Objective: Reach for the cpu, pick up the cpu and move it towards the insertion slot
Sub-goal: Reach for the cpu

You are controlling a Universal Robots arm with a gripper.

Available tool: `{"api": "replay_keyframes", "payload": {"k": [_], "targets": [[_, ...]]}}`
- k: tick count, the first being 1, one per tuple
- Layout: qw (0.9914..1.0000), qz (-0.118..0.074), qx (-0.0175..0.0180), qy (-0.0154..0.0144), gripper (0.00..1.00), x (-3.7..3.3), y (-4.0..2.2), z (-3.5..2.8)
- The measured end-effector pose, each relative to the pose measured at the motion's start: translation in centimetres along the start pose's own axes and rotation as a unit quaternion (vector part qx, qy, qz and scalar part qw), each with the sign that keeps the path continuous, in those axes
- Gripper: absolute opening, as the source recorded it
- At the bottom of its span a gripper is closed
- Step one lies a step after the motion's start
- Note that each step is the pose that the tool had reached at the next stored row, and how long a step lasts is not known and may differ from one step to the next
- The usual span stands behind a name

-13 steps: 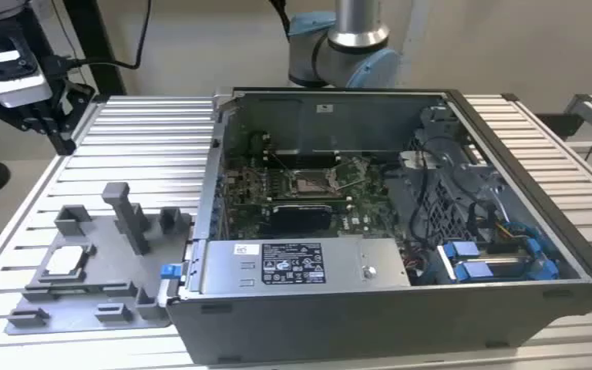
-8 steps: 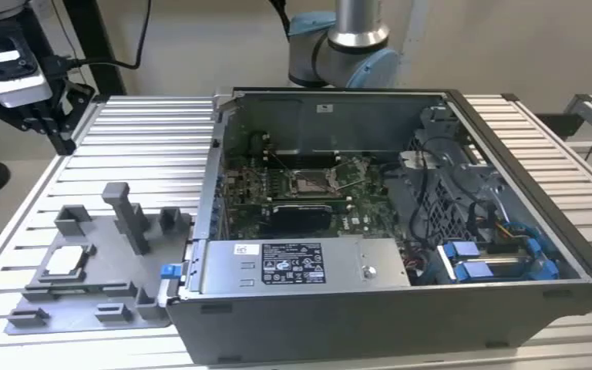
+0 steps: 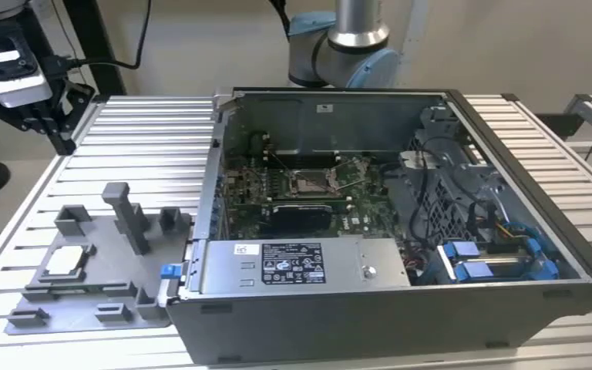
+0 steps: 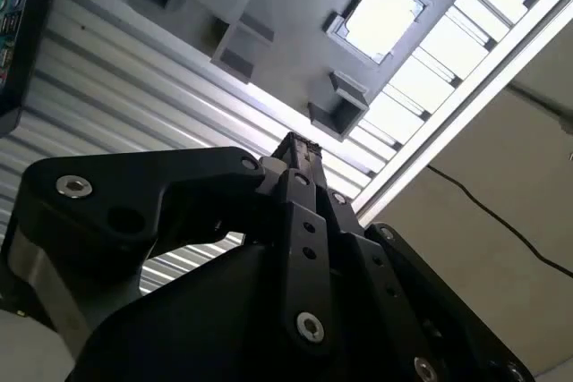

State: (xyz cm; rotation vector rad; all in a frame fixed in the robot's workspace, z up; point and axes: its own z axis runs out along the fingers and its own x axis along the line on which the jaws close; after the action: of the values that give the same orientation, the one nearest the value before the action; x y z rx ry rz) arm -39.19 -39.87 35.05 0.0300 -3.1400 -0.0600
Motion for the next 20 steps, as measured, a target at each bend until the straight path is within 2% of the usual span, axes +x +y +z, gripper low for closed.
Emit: {"api": "replay_keyframes", "payload": {"k": [2, 9, 12, 20], "targets": [[1.00000, 0.000, 0.0000, 0.0000, 0.00, 0.15, -0.06, -0.01], [1.00000, 0.000, -0.0001, -0.0001, 0.00, 1.66, -0.50, -0.01], [1.00000, 0.001, -0.0001, -0.0001, 0.00, 2.15, -0.86, -0.02], [0.99999, 0.003, -0.0001, -0.0002, 0.00, 2.76, -2.04, -0.03]]}}
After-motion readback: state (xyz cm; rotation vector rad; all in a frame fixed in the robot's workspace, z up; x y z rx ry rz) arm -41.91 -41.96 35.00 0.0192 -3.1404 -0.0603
